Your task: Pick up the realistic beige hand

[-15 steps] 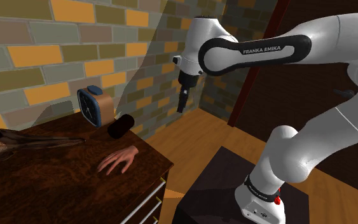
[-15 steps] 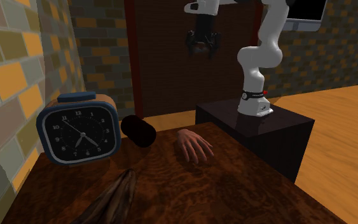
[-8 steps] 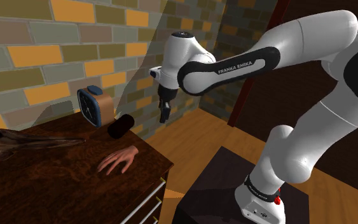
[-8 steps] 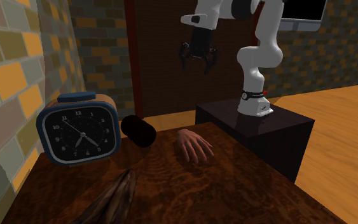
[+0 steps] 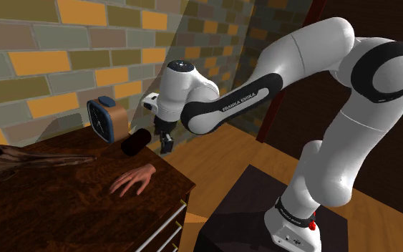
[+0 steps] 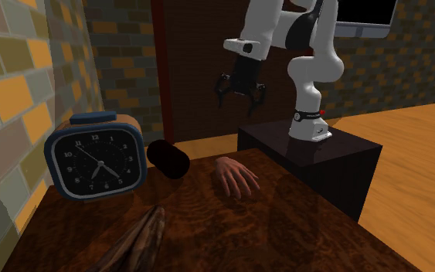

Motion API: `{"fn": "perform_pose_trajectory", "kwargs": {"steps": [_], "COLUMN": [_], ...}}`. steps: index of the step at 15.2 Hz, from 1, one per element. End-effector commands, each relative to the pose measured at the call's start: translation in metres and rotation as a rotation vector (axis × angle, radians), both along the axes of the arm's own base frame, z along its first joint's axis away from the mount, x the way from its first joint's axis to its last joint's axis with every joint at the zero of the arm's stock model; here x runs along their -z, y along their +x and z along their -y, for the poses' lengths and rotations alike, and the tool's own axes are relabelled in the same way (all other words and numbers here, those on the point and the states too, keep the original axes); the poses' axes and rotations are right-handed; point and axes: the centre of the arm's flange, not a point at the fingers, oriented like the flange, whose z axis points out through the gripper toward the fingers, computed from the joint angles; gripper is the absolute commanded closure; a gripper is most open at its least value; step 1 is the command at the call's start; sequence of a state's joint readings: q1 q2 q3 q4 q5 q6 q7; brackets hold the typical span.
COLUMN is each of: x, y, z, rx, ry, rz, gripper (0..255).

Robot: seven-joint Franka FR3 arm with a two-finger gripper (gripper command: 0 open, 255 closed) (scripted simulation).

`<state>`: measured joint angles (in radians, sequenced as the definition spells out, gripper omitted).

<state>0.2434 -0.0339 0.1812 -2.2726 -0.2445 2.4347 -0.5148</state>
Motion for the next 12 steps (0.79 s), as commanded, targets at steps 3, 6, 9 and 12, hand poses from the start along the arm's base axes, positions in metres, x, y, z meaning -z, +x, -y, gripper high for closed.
{"fn": "perform_pose_trajectory", "kwargs": {"steps": [3, 6, 9, 12], "x": [0.034, 0.059, 0.085, 0.106], "y": [0.008, 0.012, 0.013, 0.012], "z": [-0.041, -0.07, -0.098, -0.12], "rx": [-0.154, -0.266, -0.379, -0.467], "ry": [-0.033, -0.058, -0.083, -0.103], "rz": [0.035, 0.06, 0.086, 0.105], "gripper": [0, 0, 0, 0]}}
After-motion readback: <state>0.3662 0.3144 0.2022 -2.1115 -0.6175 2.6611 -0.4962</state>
